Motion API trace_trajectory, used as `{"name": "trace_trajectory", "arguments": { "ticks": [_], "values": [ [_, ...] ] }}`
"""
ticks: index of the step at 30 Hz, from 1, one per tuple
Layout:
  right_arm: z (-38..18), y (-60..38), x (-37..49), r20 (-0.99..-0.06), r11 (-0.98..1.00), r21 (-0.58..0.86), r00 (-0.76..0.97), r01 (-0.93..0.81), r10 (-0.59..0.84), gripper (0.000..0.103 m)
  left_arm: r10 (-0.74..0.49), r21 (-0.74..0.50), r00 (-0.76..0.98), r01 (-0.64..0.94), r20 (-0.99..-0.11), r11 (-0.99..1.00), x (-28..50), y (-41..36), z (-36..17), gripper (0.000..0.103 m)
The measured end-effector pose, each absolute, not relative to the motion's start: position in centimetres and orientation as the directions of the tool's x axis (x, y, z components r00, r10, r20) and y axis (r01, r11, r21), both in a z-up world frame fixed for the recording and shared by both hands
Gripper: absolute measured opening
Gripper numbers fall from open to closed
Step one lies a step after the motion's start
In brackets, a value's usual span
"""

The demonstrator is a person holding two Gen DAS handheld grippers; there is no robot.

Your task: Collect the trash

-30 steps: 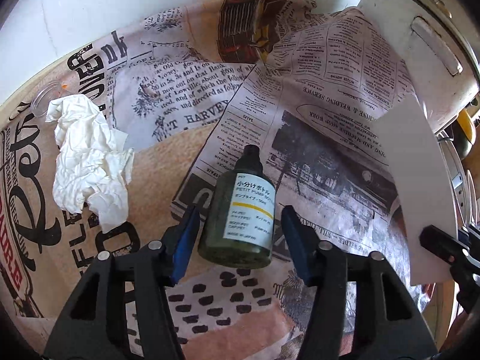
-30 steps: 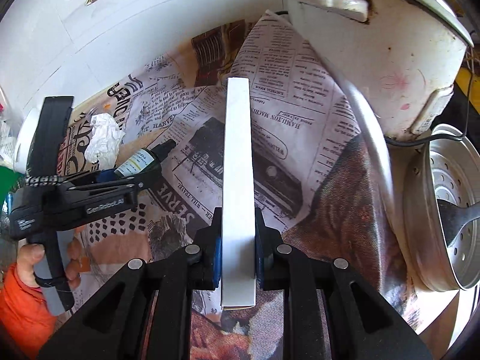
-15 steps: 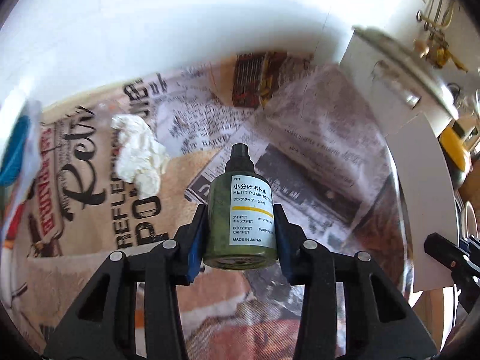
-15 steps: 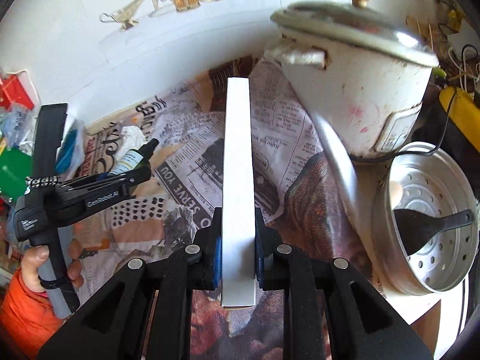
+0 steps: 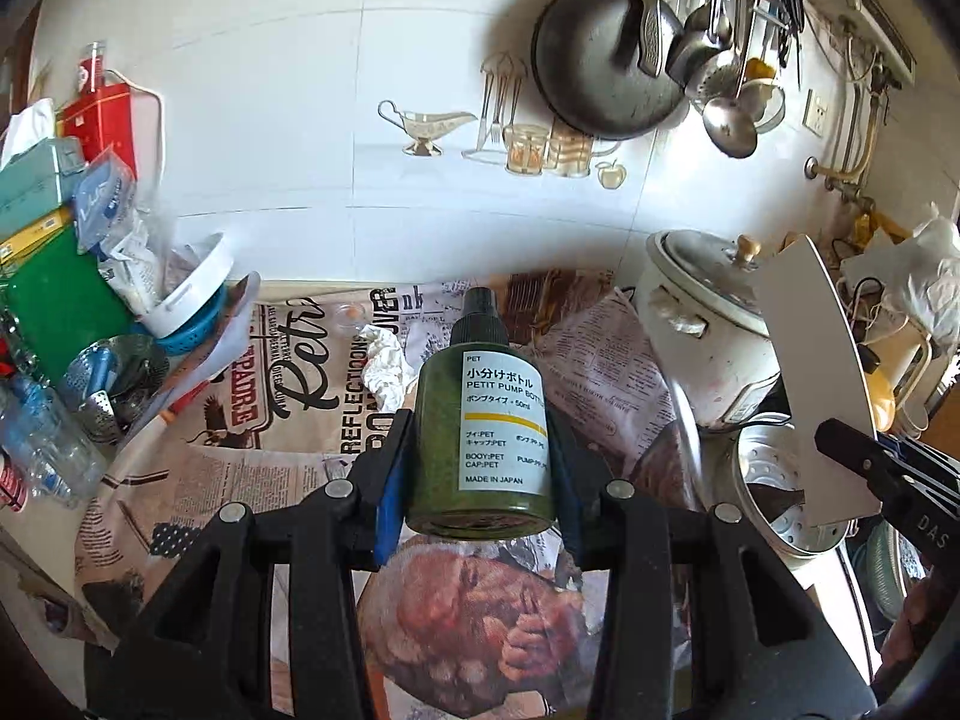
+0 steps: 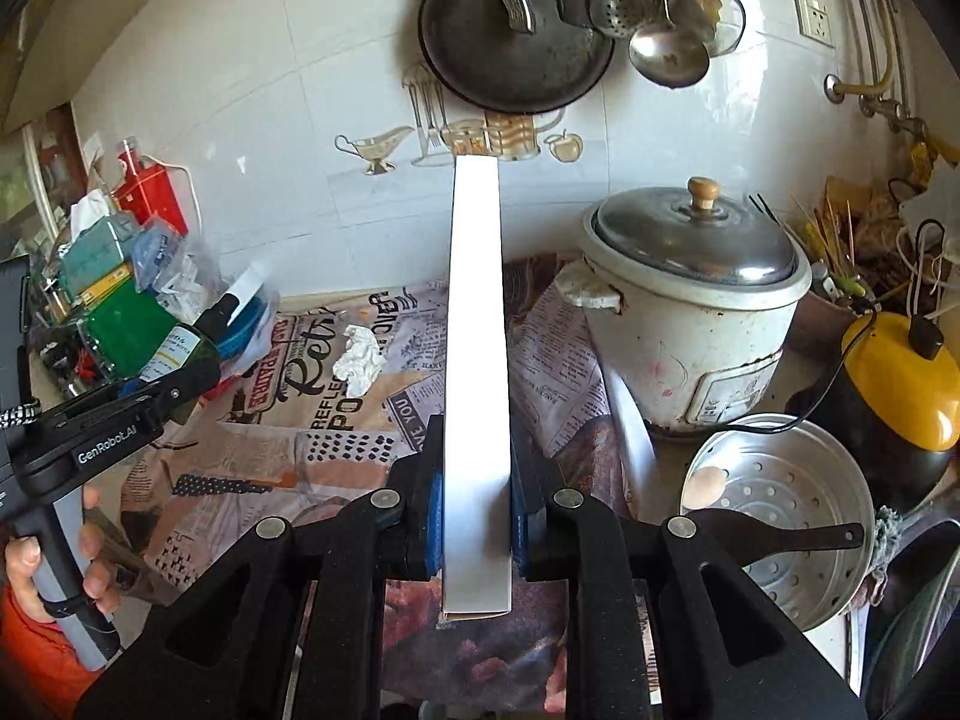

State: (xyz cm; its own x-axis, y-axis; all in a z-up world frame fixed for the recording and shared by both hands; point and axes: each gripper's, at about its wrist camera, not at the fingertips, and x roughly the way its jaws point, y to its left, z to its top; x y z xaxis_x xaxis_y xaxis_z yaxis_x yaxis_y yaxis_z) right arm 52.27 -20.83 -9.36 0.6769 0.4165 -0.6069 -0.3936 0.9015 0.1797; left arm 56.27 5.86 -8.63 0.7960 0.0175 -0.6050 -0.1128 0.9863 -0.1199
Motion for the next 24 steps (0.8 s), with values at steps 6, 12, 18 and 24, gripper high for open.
{"name": "trace_trajectory", "arguments": {
  "ticks": [6, 12, 18, 24],
  "values": [
    [-7.7, -21.5, 48.6, -0.567, 0.889, 0.189, 0.693, -0.416, 0.445, 0.016, 0.013, -0.116, 0.815, -0.097, -0.579, 0.989, 51.2, 5.8, -6.8, 0.041],
    [-8.1, -20.7, 44.6, -0.572, 0.891, 0.214, 0.688, -0.4, 0.446, 0.016, -0.01, -0.101, 0.821, -0.058, -0.57, 0.993, 46.6, 5.3, -7.1, 0.041],
    [-9.0, -18.6, 38.8, -0.592, 0.905, 0.212, 0.688, -0.369, 0.419, 0.016, -0.063, -0.106, 0.81, 0.001, -0.583, 0.994, 40.4, 6.1, -8.0, 0.041],
    [-10.1, -16.4, 32.3, -0.61, 0.914, 0.221, 0.683, -0.341, 0.402, 0.016, -0.098, -0.109, 0.796, 0.041, -0.597, 0.993, 33.9, 7.3, -8.7, 0.041]
  ]
}}
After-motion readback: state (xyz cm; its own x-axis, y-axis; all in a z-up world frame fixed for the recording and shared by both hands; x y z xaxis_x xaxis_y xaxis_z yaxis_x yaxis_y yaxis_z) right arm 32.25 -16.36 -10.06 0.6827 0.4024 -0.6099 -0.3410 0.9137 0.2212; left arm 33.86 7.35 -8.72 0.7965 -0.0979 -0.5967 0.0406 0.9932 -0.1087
